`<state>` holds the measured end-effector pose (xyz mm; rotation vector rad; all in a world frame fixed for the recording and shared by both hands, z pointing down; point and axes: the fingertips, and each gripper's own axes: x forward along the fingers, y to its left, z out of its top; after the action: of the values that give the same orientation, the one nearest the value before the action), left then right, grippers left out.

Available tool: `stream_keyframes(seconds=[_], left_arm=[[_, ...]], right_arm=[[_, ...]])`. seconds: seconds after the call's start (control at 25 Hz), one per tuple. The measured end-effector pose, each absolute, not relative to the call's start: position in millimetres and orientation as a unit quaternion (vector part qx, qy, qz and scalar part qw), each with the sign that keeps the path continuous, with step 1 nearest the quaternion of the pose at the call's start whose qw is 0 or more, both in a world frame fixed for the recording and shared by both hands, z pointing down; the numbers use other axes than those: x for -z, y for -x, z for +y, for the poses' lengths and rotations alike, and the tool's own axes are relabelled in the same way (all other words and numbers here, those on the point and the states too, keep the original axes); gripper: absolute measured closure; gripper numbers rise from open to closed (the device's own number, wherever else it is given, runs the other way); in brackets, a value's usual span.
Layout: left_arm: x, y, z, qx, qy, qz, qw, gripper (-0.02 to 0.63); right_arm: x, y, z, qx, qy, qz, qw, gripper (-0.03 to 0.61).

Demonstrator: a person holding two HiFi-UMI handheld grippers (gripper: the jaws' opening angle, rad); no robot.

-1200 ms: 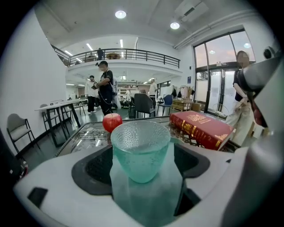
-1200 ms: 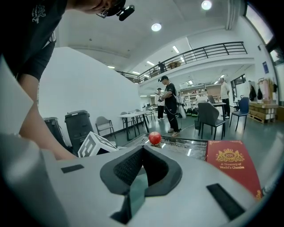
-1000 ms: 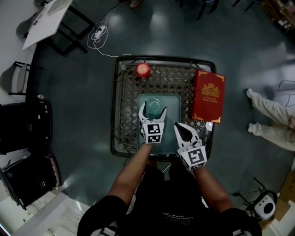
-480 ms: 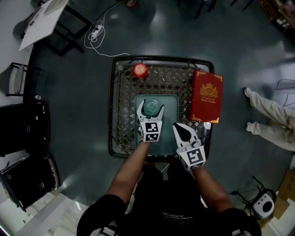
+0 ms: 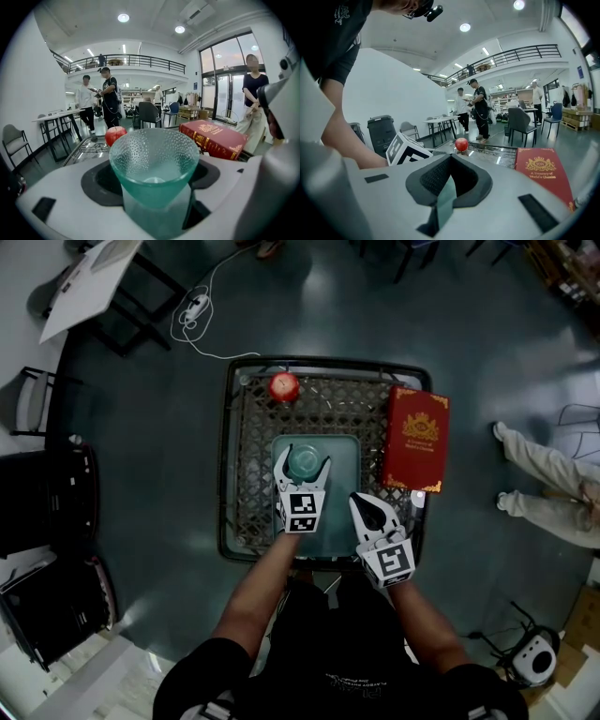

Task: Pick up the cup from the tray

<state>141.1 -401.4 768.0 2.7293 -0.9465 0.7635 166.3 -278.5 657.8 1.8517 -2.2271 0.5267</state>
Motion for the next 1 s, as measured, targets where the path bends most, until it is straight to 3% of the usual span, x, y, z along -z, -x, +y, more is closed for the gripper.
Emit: stream_keyframes(seconds=[1.0], left_arm=[[-620.3, -70.5, -295.7, -0.182, -0.949, -0.254, 0.044, 0.222]], right_arm=[[-586.4, -120.0, -220.6, -0.103, -0.686, -0.716, 0.08, 0.571]])
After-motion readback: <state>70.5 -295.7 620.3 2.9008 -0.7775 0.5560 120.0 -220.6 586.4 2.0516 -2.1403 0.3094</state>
